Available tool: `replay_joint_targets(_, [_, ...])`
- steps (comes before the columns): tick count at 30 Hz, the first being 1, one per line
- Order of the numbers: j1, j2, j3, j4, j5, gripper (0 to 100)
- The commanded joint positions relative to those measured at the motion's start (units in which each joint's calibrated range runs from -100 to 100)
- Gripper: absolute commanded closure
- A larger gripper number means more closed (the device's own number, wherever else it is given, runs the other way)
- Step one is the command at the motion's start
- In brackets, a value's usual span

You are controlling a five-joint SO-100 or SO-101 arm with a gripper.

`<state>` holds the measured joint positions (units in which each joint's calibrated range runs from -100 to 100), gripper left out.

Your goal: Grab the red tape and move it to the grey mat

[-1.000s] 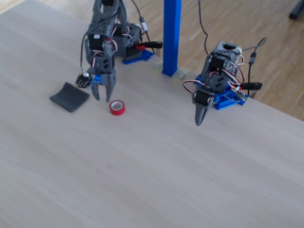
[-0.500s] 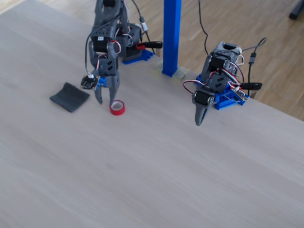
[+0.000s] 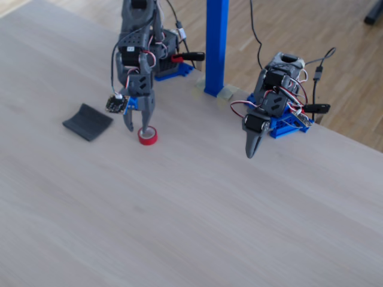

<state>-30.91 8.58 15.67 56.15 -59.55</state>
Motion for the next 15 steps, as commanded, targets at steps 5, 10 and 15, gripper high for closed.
replay_joint_targets(5, [-1.5,-1.0,1.9,-1.7,-1.4,85])
replay_joint_targets(10, [-1.2,-0.9,2.7,-2.1,-1.7,85])
replay_joint_targets(15, [-1.1,-0.4,3.0,-2.1,-1.7,85])
